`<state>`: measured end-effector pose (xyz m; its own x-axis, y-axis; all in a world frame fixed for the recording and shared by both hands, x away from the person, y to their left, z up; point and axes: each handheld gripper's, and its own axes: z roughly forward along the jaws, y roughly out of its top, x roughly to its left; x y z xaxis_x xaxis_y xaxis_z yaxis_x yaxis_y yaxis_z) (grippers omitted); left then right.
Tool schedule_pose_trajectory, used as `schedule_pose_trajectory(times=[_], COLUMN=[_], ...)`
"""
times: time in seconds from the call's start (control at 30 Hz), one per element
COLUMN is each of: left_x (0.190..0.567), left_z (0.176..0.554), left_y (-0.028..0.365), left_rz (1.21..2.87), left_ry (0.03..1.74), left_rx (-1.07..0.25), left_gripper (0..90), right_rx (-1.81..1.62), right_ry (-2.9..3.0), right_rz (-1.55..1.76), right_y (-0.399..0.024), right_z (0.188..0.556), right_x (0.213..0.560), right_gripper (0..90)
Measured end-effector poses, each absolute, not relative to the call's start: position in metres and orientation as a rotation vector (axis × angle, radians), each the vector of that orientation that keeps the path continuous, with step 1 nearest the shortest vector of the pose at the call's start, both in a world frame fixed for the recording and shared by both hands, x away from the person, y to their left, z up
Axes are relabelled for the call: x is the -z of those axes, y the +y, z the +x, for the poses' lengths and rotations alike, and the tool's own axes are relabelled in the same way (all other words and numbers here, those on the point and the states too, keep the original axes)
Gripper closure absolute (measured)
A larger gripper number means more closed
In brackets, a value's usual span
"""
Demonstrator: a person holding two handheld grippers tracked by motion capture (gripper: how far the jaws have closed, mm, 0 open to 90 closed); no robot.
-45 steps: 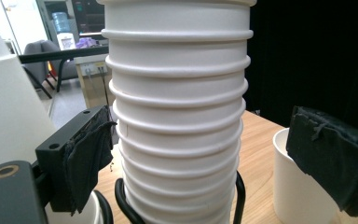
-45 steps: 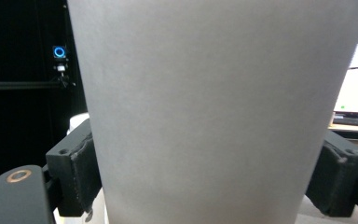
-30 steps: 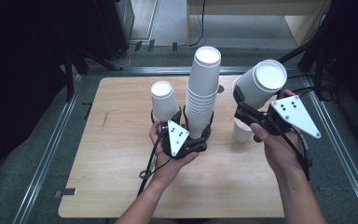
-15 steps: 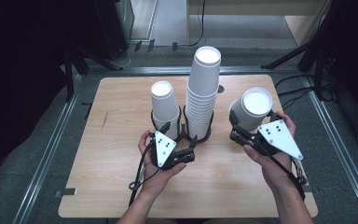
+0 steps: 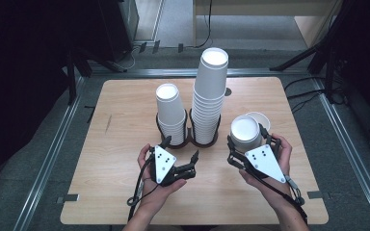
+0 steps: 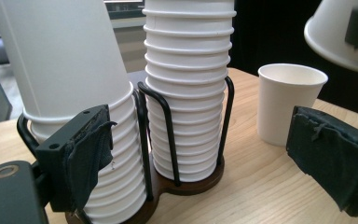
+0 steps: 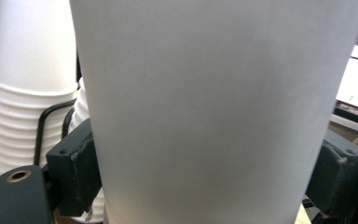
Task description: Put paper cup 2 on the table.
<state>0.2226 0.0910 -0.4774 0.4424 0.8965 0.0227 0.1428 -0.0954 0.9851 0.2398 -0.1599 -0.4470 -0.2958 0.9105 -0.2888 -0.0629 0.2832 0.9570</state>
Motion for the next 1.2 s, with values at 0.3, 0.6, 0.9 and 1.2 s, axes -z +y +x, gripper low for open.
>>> schedule_pose_trajectory(times=[0.3, 0.6, 0.9, 1.2], left_x=[0.476, 0.478, 0.481, 0.484], left_z=[0.217, 0.213, 0.212, 0.211], left_y=[0.092, 0.086, 0.082, 0.079], left_rz=[1.569, 1.61, 1.653, 1.69], left_ry=[0.897, 0.843, 0.805, 0.767], left_rx=[-0.804, -0.762, -0.738, -0.703], left_gripper=[7.4, 7.4, 7.4, 7.4], right_rx=[-1.05, -0.905, -0.784, -0.677], right_ry=[1.566, 1.596, 1.601, 1.585], right_rz=[0.686, 0.528, 0.399, 0.267], right_y=[-0.151, -0.138, -0.132, -0.13], right_z=[0.233, 0.232, 0.23, 0.228], right_x=[0.465, 0.483, 0.492, 0.497], right_gripper=[13.6, 13.6, 13.6, 13.5])
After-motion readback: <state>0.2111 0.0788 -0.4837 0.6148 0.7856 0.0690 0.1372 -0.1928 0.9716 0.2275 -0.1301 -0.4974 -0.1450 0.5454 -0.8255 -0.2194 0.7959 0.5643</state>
